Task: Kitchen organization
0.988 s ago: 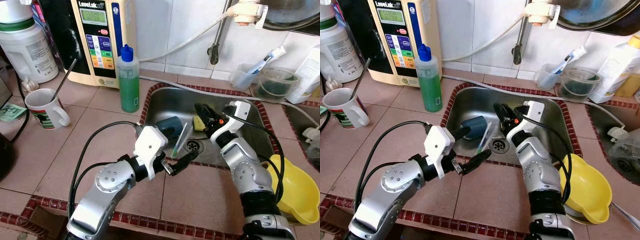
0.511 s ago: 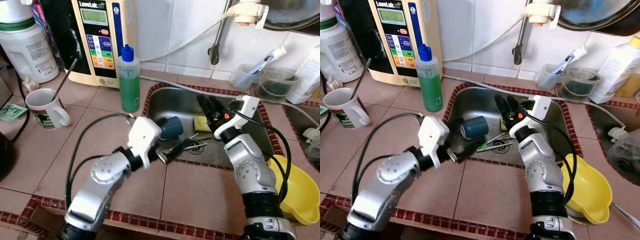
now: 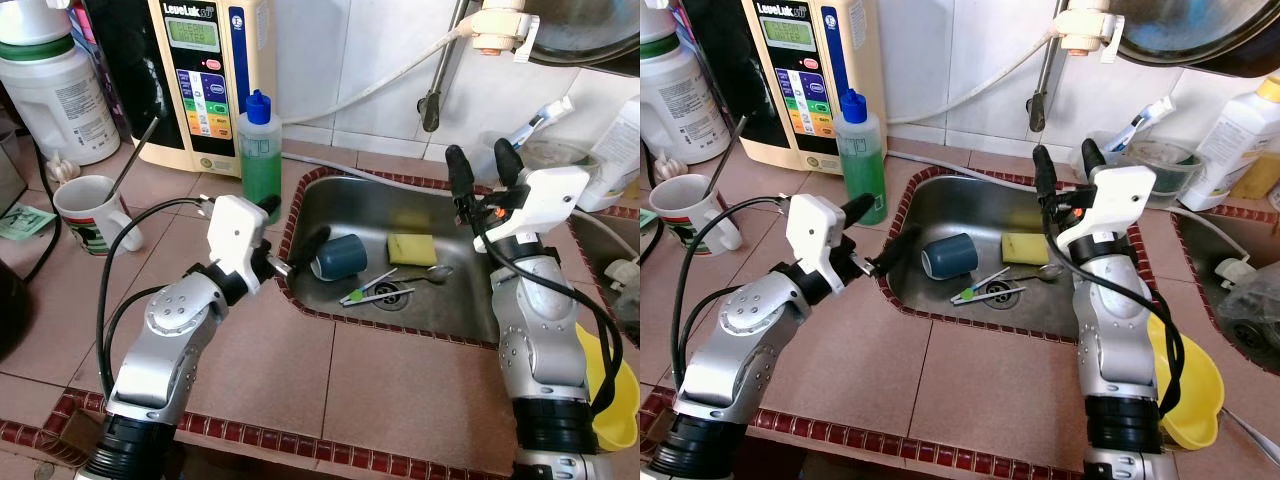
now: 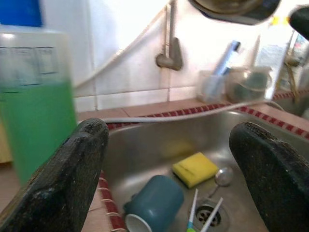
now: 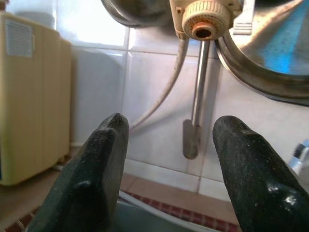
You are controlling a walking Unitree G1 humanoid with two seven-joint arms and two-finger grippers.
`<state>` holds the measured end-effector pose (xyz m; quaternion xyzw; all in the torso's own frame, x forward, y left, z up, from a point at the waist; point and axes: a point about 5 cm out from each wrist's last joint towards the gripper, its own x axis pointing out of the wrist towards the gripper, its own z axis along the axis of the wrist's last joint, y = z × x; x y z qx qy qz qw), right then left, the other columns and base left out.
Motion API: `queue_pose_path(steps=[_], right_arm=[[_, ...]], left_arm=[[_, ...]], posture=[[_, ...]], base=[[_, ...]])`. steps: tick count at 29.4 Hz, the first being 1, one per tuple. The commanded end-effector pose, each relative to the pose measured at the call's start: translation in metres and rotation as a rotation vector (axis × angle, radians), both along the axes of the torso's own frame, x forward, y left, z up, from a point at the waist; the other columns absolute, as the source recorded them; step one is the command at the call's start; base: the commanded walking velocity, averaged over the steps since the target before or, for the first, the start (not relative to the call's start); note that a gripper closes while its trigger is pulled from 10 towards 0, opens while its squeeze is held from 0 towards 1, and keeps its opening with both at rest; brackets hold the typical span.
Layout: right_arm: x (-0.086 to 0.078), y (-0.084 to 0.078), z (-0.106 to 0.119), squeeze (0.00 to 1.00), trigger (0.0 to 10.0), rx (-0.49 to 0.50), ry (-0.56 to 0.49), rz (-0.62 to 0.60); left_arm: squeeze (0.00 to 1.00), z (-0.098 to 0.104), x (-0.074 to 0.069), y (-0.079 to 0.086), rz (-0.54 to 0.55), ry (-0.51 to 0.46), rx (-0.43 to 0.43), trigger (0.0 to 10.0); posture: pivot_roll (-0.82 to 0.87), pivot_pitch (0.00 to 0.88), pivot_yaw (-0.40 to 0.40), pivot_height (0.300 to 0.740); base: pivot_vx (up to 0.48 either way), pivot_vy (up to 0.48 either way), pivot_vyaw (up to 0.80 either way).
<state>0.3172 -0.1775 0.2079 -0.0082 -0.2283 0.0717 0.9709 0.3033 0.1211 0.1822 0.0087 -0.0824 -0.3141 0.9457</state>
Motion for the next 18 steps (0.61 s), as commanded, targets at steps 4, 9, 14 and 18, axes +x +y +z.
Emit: queue_pose_path(steps=[4,9,14,18], right_arm=[[-0.0081,-0.0054,0.0041,0.0,10.0,-0.038,-0.026,-0.033],[-0.0087,-0.0089,0.0039,0.0,10.0,-0.052,-0.019,-0.05],[-0.0094,-0.0065,0.0053,0.0,10.0,-0.065,-0.021,-0.048],[-0.0087,-0.0055,0.0091,0.0,10.0,-0.067,-0.036,-0.041]], left_arm=[[0.0,0.0074,0.0033,0.0012,0.005,-0.032,-0.018,10.0],[0.0,0.0081,0.0052,0.0032,0.011,-0.037,-0.024,10.0],[0.0,0.0093,0.0062,0.0041,0.015,-0.042,-0.028,10.0],[0.0,0.01,0.0071,0.0044,0.019,-0.045,-0.03,10.0]], posture=[[0.05,0.03,-0.066,0.74],[0.04,0.034,-0.065,0.74],[0.04,0.035,-0.069,0.74],[0.04,0.036,-0.071,0.74]], base=[[0.0,-0.424,0.0],[0.0,-0.431,0.0],[0.0,-0.431,0.0],[0.0,-0.381,0.0]])
